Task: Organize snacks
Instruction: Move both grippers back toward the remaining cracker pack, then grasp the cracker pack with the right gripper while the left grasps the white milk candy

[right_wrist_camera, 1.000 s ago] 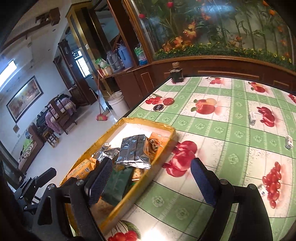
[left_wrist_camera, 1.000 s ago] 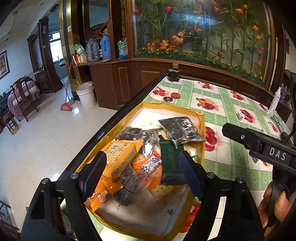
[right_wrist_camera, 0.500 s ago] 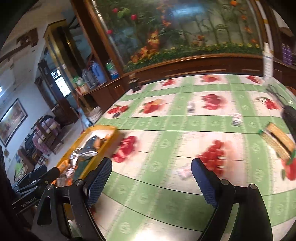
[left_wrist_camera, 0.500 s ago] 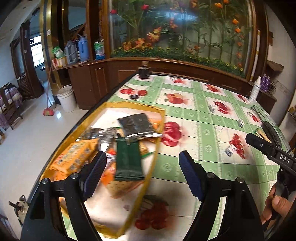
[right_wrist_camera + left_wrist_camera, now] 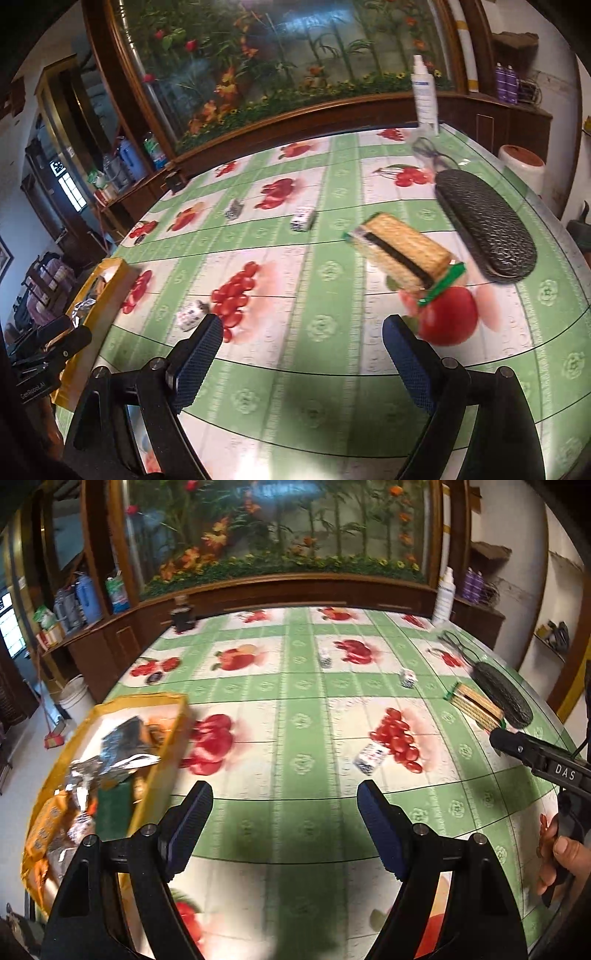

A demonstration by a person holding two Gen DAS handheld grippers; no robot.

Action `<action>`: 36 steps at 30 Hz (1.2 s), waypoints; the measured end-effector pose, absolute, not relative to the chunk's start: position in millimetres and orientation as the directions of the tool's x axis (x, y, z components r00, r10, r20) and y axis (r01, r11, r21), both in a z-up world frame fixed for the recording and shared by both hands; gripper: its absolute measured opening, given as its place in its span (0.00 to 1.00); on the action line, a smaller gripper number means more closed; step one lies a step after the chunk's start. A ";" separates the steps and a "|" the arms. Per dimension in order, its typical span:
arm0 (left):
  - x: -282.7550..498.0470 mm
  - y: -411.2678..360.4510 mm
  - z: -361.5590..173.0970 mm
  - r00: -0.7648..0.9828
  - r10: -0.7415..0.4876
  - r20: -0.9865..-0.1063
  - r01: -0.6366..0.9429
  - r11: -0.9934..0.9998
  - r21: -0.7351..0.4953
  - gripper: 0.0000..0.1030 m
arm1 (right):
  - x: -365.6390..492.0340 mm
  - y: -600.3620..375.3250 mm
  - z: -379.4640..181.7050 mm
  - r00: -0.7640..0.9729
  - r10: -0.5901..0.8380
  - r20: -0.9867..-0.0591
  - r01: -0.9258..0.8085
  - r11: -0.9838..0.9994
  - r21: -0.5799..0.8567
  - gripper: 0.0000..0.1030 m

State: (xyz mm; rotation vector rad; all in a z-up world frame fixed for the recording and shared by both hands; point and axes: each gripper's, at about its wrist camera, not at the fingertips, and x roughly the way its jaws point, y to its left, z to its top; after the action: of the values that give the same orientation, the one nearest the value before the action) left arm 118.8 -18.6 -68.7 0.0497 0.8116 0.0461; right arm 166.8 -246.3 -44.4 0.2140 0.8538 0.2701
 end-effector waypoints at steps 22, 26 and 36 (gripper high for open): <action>193.5 -69.6 -107.4 0.616 0.025 -0.787 0.158 0.975 0.154 0.78 | 254.0 -254.5 -68.2 0.592 0.164 -0.789 -0.192 0.980 0.059 0.90; 200.3 -74.7 -120.5 0.593 0.034 -0.805 0.177 0.969 0.171 0.78 | 259.5 -253.5 -71.5 0.588 0.135 -0.797 -0.198 0.980 0.020 0.92; 202.0 -64.2 -122.0 0.571 -0.064 -0.819 0.177 0.983 0.046 0.19 | 265.2 -246.3 -84.6 0.508 0.177 -0.843 -0.245 0.968 0.056 0.89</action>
State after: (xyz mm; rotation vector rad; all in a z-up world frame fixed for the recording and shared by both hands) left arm 202.0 -64.2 -122.0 0.1280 0.9534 -0.1416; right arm 265.2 -246.3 -84.6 -0.0738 1.0070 0.2547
